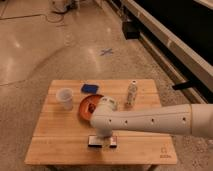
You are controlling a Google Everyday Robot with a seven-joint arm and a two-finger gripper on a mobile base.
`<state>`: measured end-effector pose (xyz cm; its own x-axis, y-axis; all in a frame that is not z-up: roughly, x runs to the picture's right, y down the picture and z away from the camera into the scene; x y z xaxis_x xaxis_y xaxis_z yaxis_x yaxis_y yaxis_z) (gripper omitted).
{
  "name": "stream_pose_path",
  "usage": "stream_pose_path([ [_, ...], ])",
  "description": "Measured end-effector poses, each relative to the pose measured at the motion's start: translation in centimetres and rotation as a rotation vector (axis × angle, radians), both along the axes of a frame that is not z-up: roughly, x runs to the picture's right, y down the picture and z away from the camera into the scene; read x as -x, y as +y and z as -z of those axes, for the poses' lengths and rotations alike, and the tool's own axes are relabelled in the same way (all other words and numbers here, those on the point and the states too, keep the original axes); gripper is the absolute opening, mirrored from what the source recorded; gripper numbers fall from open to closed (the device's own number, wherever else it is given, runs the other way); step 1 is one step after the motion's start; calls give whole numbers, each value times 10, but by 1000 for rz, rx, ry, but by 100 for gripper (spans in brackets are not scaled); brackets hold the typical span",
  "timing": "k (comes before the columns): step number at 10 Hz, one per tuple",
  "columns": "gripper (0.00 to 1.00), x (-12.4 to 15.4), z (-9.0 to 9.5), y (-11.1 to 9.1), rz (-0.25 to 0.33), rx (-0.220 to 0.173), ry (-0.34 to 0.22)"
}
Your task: Place the eraser in the ceramic cup
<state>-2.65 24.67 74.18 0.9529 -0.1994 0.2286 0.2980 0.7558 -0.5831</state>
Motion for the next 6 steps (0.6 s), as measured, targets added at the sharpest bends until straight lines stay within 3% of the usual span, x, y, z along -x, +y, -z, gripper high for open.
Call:
stream_pose_path([
  [6, 65, 28, -20, 18, 10, 8, 18],
])
